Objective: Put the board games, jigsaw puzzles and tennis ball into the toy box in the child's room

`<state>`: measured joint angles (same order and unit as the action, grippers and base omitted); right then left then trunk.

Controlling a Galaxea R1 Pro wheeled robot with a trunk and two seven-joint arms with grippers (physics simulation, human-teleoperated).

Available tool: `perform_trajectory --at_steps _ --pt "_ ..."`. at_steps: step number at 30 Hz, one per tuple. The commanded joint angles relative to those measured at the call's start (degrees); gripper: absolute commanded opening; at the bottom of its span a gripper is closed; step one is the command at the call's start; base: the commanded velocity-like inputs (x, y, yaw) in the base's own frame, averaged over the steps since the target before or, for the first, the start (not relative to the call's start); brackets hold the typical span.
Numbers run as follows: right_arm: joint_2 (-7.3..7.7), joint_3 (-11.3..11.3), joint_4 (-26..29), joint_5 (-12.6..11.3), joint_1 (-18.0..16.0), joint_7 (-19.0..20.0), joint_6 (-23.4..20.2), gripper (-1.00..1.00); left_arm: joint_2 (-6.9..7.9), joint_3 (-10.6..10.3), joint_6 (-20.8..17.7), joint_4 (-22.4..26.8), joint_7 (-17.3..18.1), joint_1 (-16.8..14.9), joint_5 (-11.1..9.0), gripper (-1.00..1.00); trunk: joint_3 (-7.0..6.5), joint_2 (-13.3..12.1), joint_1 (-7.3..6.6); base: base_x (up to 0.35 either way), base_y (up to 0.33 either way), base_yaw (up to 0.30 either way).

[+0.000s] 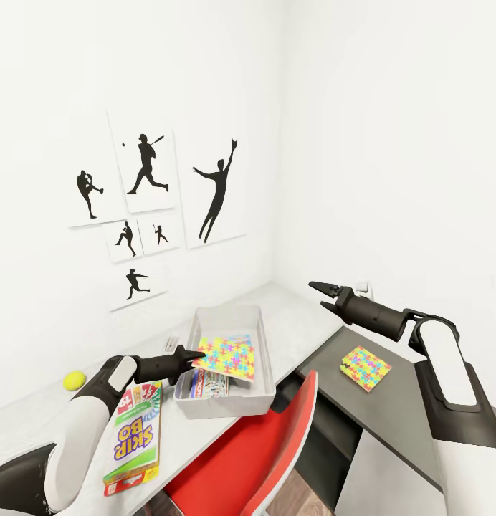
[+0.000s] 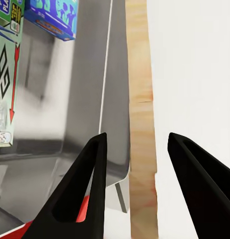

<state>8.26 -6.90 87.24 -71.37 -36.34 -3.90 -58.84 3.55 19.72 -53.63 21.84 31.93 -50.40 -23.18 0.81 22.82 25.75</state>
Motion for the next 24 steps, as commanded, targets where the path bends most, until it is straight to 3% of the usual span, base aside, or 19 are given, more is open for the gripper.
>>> perform_trajectory --at_steps 1,24 --pt "0.00 0.0 0.0 -0.4 0.0 -0.4 -0.2 1.00 -0.03 0.4 -0.2 0.0 0.3 -0.1 0.4 -1.00 0.09 0.1 0.03 0.000 0.000 0.000" --pt "0.00 0.0 0.0 -0.4 0.0 -0.4 -0.2 1.00 0.03 0.3 -0.3 0.4 1.2 -0.1 0.4 -1.00 0.09 0.1 0.03 0.000 0.000 0.000"
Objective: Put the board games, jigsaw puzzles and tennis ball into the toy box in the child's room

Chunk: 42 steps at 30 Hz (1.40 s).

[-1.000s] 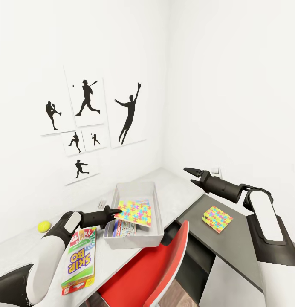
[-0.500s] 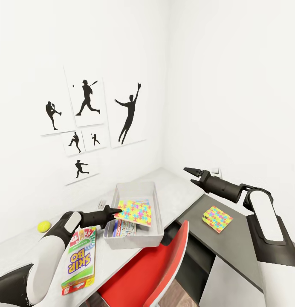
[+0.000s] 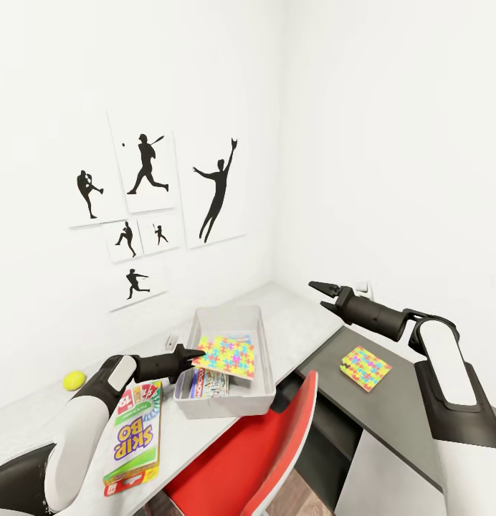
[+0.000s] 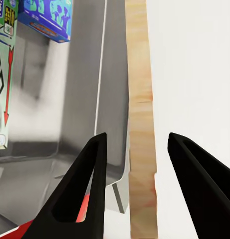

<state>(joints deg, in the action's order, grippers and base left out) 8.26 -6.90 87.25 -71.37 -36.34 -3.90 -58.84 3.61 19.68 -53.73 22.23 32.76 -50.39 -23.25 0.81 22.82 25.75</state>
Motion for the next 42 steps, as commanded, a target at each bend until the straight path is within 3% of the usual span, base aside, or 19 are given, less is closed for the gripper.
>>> perform_trajectory --at_steps 1,37,38,42 --pt "0.00 0.0 0.0 -0.4 0.0 -0.4 -0.2 1.00 -0.02 0.4 -0.2 0.0 0.4 -0.1 0.4 -1.00 0.09 0.1 0.03 0.000 0.000 0.000" --pt "0.12 0.0 0.1 -0.4 0.0 -0.3 -0.3 1.00 -1.32 0.4 -0.3 0.0 1.0 -0.1 0.5 -1.00 0.09 0.1 0.03 0.000 0.000 0.000" --pt "0.14 0.0 0.1 -0.4 0.0 -0.3 -0.3 1.00 -1.32 0.4 -0.3 0.0 1.0 -0.1 0.5 1.00 0.09 0.1 0.03 0.000 0.000 0.000" --pt "0.16 0.0 0.1 -0.4 0.0 -0.3 -0.3 1.00 -1.32 0.4 -0.3 0.0 0.9 -0.1 0.5 1.00 0.09 0.1 0.03 0.000 0.000 0.000"
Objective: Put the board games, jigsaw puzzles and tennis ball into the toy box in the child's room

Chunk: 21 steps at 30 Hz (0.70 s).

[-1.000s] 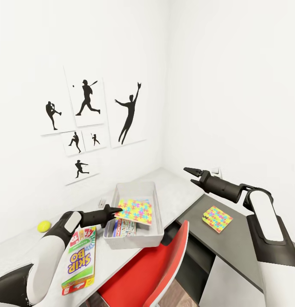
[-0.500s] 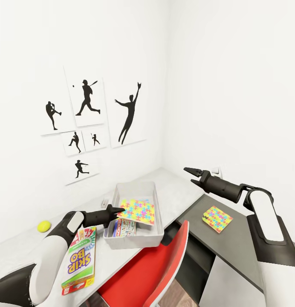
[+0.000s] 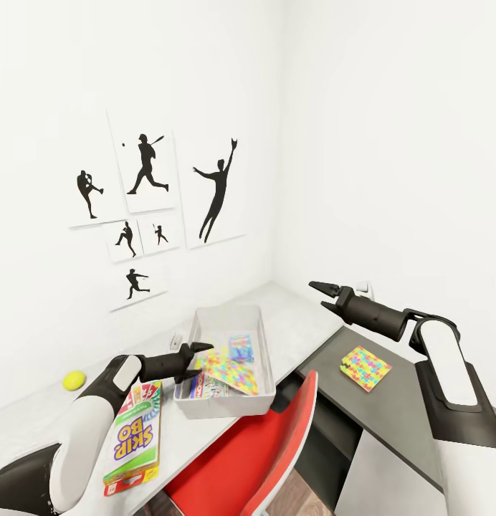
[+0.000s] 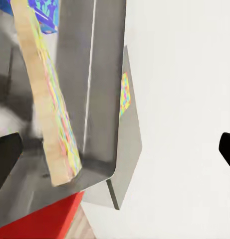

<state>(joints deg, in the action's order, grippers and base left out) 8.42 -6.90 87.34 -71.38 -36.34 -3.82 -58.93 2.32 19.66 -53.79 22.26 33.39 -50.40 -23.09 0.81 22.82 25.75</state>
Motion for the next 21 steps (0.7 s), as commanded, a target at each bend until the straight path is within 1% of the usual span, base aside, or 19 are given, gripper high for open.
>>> perform_trajectory --at_steps 1,17,19,21 --pt "0.01 0.0 0.0 -0.4 0.0 -0.4 -0.2 1.00 -0.03 0.4 -0.2 0.0 0.3 -0.1 0.4 1.00 0.09 0.1 0.03 0.000 0.000 0.000" --pt "-0.15 0.0 0.0 -0.4 -0.1 -0.5 -0.2 1.00 0.19 0.4 -0.3 0.2 0.5 -0.1 0.4 1.00 0.09 0.1 0.03 0.000 0.000 0.000" --pt "-0.15 0.1 0.0 -0.4 -0.1 -0.5 -0.2 1.00 0.26 0.4 -0.3 0.3 0.8 -0.1 0.3 1.00 0.09 0.1 0.03 0.000 0.000 0.000" --pt "-0.14 0.3 0.0 -0.4 -0.1 -0.5 -0.2 1.00 0.38 0.4 -0.5 1.6 1.7 -0.1 0.3 1.00 0.09 0.1 0.03 0.000 0.000 0.000"
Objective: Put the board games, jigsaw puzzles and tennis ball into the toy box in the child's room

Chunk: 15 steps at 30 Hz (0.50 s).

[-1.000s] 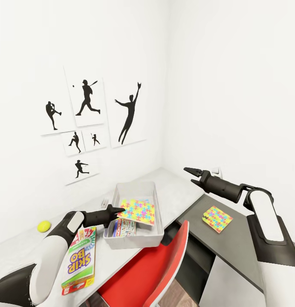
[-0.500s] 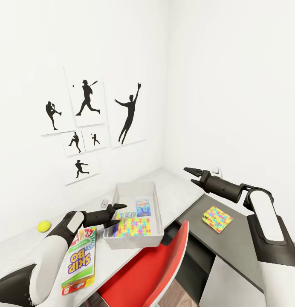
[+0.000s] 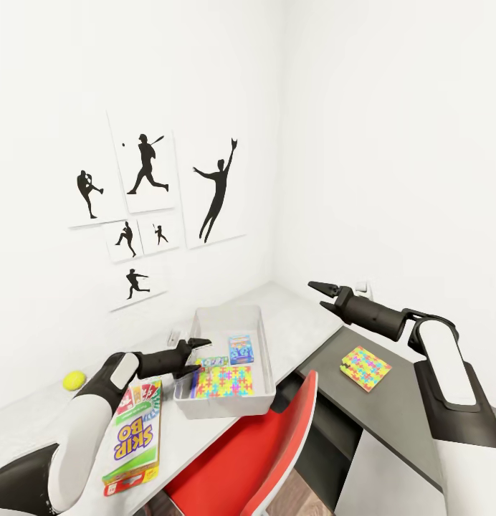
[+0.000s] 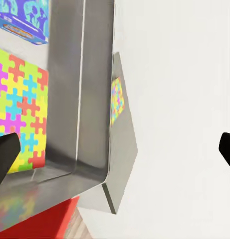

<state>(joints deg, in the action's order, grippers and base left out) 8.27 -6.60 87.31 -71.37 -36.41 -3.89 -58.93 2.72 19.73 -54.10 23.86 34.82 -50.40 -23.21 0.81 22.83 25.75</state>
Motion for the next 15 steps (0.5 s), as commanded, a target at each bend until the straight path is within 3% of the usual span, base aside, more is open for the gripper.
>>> perform_trajectory --at_steps 1,9,15 --pt "0.01 0.0 0.0 -0.4 -0.1 -0.4 -0.2 1.00 0.01 0.2 -0.4 1.2 1.0 0.0 0.4 1.00 0.09 0.1 0.03 0.000 0.000 0.000" --pt "0.01 0.1 0.0 -0.4 -0.1 -0.4 -0.2 1.00 0.51 -0.3 -5.7 14.0 6.5 0.3 0.3 1.00 0.09 0.1 0.03 0.000 0.000 0.000" --pt "0.07 0.8 0.1 -0.4 -0.1 -0.3 -0.2 1.00 2.53 -0.4 -5.9 16.0 9.9 0.4 0.3 1.00 0.09 0.1 0.03 0.000 0.000 0.000"
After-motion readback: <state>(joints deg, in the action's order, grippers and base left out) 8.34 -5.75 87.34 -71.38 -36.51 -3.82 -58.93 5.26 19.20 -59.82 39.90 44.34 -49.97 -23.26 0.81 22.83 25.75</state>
